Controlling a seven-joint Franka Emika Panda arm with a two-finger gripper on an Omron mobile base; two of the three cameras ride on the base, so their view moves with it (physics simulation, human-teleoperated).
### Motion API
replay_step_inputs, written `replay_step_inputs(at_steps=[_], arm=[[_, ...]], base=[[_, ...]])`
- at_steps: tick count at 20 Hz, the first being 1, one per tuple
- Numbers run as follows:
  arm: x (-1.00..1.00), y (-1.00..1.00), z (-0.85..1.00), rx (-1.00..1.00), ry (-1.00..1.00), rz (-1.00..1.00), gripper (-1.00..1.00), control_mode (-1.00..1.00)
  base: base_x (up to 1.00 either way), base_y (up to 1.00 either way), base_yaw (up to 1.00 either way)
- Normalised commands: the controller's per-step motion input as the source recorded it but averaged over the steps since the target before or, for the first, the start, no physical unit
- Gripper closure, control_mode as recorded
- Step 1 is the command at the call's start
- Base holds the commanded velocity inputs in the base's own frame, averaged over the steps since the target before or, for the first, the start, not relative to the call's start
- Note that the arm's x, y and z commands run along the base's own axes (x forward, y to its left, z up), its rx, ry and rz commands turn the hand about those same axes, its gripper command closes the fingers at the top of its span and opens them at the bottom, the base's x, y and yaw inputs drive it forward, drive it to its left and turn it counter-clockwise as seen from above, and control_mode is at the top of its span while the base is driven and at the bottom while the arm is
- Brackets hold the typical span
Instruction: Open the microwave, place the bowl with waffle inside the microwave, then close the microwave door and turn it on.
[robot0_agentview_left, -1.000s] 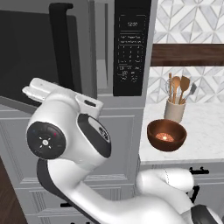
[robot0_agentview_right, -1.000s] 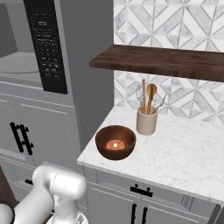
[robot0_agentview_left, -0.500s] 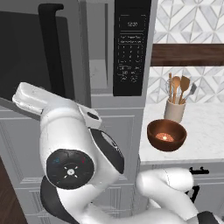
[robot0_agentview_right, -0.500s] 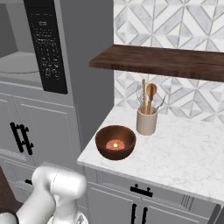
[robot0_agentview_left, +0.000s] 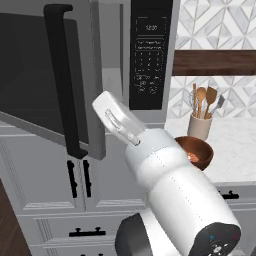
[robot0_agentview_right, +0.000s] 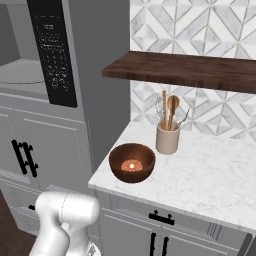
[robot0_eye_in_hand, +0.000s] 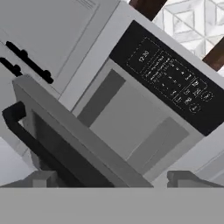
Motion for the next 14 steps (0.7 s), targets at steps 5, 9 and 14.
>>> replay_step_inputs(at_steps=[5, 9, 14], arm=[[0.1, -1.0, 0.02, 0.46, 0.04, 0.18, -1.0, -1.0], [0.59, -0.48, -0.08, 0.53, 0.22, 0.26, -1.0, -1.0], [0.48, -0.01, -0.43, 0.25, 0.28, 0.23, -1.0, -1.0]], base=[[0.0, 0.0, 0.0], [0.0, 0.0, 0.0], [0.0, 0.0, 0.0]])
